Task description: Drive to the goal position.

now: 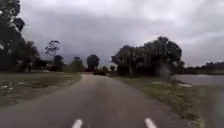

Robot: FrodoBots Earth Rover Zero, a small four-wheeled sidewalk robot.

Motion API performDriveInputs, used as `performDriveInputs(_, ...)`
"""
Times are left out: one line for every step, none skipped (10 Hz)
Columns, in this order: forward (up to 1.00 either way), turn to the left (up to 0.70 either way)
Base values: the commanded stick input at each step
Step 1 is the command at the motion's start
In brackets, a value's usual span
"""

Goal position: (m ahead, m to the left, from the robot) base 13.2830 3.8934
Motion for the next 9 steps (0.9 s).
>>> performDriveInputs(0.84, 0.3)
performDriveInputs(0.84, 0.13)
performDriveInputs(0.84, 0.08)
performDriveInputs(0.84, 0.03)
performDriveInputs(0.84, 0.03)
performDriveInputs(0.84, 0.03)
performDriveInputs(0.84, 0.05)
performDriveInputs(0.84, 0.18)
performDriveInputs(0.84, 0.31)
